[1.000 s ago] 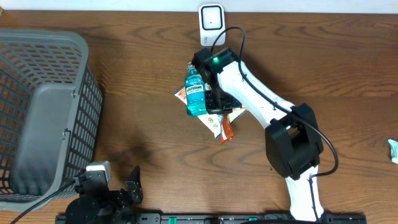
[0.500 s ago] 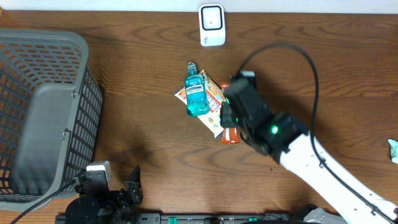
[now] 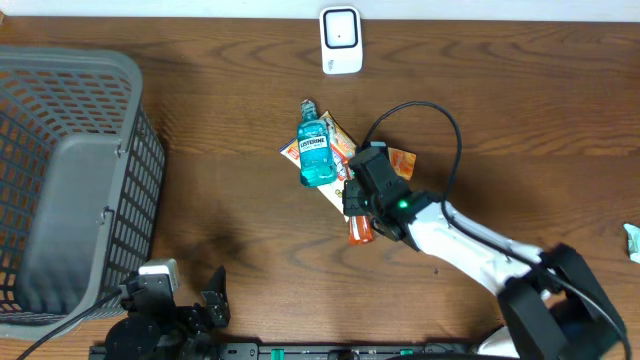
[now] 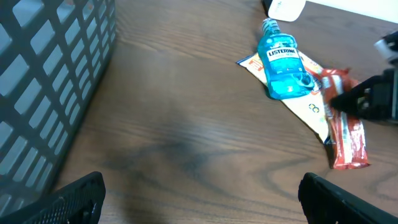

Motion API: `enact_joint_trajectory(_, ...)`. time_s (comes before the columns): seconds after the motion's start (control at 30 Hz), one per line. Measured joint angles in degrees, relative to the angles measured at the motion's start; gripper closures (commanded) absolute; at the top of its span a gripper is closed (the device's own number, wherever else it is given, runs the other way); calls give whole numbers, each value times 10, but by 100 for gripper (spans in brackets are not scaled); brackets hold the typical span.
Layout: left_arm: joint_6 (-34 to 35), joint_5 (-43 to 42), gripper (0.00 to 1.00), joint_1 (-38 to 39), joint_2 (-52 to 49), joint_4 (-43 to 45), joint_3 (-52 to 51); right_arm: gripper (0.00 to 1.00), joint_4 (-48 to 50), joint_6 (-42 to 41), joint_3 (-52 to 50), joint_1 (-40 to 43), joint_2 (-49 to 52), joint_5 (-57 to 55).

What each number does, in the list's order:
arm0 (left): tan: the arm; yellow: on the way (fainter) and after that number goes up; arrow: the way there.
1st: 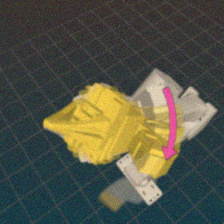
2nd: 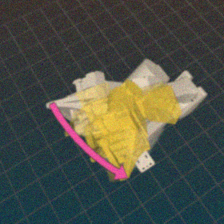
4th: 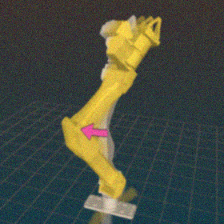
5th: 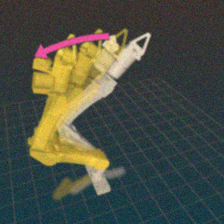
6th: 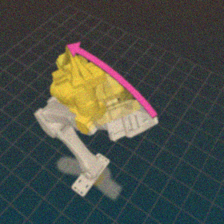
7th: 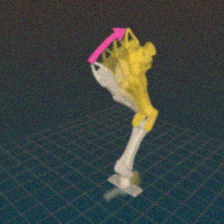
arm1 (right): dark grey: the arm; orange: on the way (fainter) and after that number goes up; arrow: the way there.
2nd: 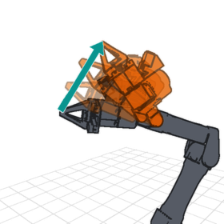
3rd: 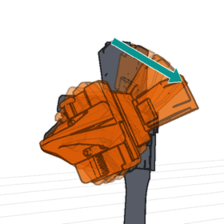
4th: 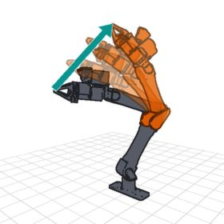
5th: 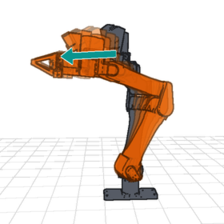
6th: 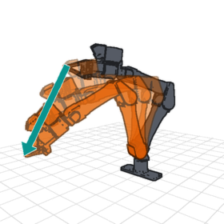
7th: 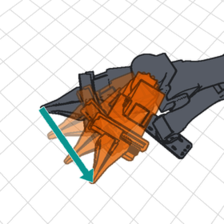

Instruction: Scan the item barcode

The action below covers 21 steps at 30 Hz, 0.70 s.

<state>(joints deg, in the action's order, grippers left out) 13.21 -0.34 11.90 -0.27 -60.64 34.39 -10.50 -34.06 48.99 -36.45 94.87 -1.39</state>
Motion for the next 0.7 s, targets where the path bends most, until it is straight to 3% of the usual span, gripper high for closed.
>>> enact_joint_trajectory(0.07,0,0,1,0,0,0,0,65,3,3,0,5,9,23)
enact_joint_trajectory(0.13,0,0,1,0,0,0,0,37,4,3,0,6,11,40)
enact_joint_trajectory(0.17,0,0,1,0,0,0,0,30,3,1,0,6,10,47)
enact_joint_trajectory(0.33,0,0,1,0,0,0,0,25,-37,4,9,6,-11,72)
enact_joint_trajectory(0.37,0,0,1,0,0,0,0,27,-42,4,10,6,-18,74)
enact_joint_trajectory(0.43,0,0,1,0,0,0,0,44,-53,6,13,6,-46,77)
enact_joint_trajectory(0.5,0,0,1,0,0,0,0,74,-59,9,19,6,-79,80)
enact_joint_trajectory(0.53,0,0,1,0,0,0,0,94,-62,10,22,6,-94,81)
enact_joint_trajectory(0.57,0,0,1,0,0,0,0,99,-66,12,26,6,-109,81)
enact_joint_trajectory(0.7,0,0,1,0,0,0,0,99,-81,12,35,5,-129,81)
